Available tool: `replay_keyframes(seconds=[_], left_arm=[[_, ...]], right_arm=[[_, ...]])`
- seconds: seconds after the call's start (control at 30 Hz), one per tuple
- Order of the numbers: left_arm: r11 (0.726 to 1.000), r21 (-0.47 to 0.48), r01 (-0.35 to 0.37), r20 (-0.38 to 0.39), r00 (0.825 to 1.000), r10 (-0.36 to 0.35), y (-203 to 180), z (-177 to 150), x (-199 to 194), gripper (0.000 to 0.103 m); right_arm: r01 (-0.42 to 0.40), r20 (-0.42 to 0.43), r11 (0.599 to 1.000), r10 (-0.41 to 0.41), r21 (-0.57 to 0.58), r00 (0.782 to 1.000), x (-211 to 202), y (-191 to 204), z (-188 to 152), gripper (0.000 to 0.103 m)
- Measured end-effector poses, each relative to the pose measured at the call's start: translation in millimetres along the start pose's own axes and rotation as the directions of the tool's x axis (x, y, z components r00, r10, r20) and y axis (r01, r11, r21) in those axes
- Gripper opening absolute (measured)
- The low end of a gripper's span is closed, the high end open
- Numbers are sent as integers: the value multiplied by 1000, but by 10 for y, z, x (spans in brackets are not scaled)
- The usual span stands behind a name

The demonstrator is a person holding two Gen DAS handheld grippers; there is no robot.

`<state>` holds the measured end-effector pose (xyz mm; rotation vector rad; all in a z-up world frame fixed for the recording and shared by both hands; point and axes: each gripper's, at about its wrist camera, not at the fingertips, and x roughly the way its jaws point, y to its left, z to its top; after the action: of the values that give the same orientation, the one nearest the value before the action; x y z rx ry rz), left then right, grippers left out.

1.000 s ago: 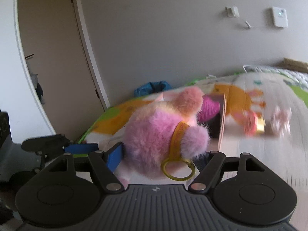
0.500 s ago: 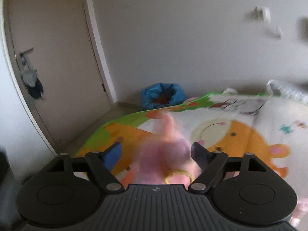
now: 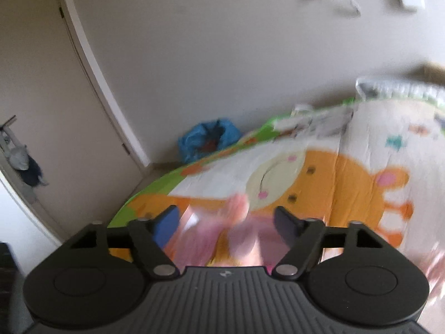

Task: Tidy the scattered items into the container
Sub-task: 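Lower the doll into the pink box and open the right gripper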

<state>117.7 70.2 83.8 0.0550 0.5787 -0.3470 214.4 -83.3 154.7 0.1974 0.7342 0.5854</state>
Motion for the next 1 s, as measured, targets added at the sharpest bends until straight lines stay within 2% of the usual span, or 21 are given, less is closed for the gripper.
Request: replay_keyframes(seconds=[0.07,0.13,0.17,0.27,0.3,0.37,0.43,0.5,0.53,0.57,0.7,0.83,0.93,1.0], left_arm=[[1000,-1,8,-31,999,-8,8,-38,101,93],[1000,0,8,-41,999,-8,-18,-72,131,92],[1000,2,12,-41,999,-12,-31,-78,104,92],[997,-46,60,-30,998,-62,17,-27,-37,91],[997,-44,64,-16,998,-65,21,-4,-89,90],[997,-32,68,12,998,-67,11,35,-191,90],[998,6,57,36,998,-57,-53,53,-286,91],[998,45,39,50,998,-42,-117,34,-361,94],[998,63,29,54,998,-32,-145,19,-387,94],[997,79,16,53,998,-21,-168,4,-395,95],[993,110,-44,45,998,40,-193,33,-255,95],[987,119,-104,36,994,101,-152,219,48,95],[983,127,-129,-7,991,131,-85,311,274,95],[979,127,-159,-9,987,161,19,336,328,97]], right_arm=[[-16,-74,999,19,44,997,78,-19,-89,54],[-21,-94,998,26,57,995,146,10,-137,55],[-31,-74,999,34,37,997,136,66,-110,55],[-135,2,991,135,-9,991,25,248,44,55],[-140,14,989,141,-39,990,28,312,92,55],[-51,-16,994,50,-99,999,206,360,133,55],[42,-57,994,-48,-103,997,382,298,93,57],[23,-48,999,-26,-49,999,353,175,23,62],[15,-31,1000,-15,-12,999,265,118,1,63],[11,-9,1000,-11,18,1000,170,67,-23,69],[86,118,996,-86,4,989,-290,19,-98,83],[144,219,990,-141,6,965,-711,4,-233,88],[154,275,987,-158,36,948,-939,-86,-469,91],[174,310,983,-185,63,932,-1052,-168,-693,92]])
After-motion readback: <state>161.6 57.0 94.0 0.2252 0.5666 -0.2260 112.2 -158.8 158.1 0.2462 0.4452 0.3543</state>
